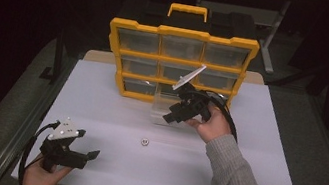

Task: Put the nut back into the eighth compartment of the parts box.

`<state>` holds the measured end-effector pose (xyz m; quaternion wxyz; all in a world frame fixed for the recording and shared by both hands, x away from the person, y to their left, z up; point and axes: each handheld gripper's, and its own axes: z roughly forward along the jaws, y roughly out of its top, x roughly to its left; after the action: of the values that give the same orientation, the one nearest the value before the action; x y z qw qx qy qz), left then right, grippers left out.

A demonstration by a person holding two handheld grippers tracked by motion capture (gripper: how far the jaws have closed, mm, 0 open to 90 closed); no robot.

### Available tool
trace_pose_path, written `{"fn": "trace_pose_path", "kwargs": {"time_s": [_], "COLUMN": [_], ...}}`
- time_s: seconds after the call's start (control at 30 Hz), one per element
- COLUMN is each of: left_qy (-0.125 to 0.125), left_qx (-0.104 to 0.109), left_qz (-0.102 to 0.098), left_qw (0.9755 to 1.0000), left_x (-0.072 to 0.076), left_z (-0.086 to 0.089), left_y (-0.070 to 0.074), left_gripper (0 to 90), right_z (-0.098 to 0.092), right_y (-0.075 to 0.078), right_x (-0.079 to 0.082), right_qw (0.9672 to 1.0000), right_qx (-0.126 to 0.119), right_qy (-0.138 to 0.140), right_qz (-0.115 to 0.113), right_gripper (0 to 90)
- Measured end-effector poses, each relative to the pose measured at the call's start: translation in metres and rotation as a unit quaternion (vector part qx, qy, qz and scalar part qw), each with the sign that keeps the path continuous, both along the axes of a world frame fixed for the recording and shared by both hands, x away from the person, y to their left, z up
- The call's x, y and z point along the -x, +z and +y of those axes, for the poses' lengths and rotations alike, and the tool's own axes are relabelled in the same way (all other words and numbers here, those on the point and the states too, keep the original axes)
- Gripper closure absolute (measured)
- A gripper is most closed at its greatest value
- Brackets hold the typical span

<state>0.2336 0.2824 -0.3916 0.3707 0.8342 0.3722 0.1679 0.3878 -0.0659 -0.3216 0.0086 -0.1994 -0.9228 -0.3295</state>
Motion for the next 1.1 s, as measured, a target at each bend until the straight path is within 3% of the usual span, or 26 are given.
{"fn": "trace_pose_path", "kwargs": {"time_s": [0.5,0.9,1.1], "left_qy": [-0.002,-0.001,-0.003], "left_qx": [-0.003,-0.001,-0.002], "left_qz": [-0.002,-0.005,-0.005], "left_qw": [1.0000,1.0000,1.0000], "left_x": [0.000,0.000,0.000], "left_z": [0.000,-0.001,0.000], "left_y": [0.000,0.000,0.000], "left_gripper": [15.7,15.7,15.7], "right_z": [0.025,0.046,0.054], "right_y": [-0.034,-0.063,-0.074], "right_x": [0.025,0.028,0.026], "right_qw": [0.9992,0.9984,0.9981], "right_qx": [0.013,0.030,0.043], "right_qy": [0.038,0.042,0.042], "right_qz": [0.008,0.023,0.019], "right_gripper": [49.4,48.7,49.5]}}
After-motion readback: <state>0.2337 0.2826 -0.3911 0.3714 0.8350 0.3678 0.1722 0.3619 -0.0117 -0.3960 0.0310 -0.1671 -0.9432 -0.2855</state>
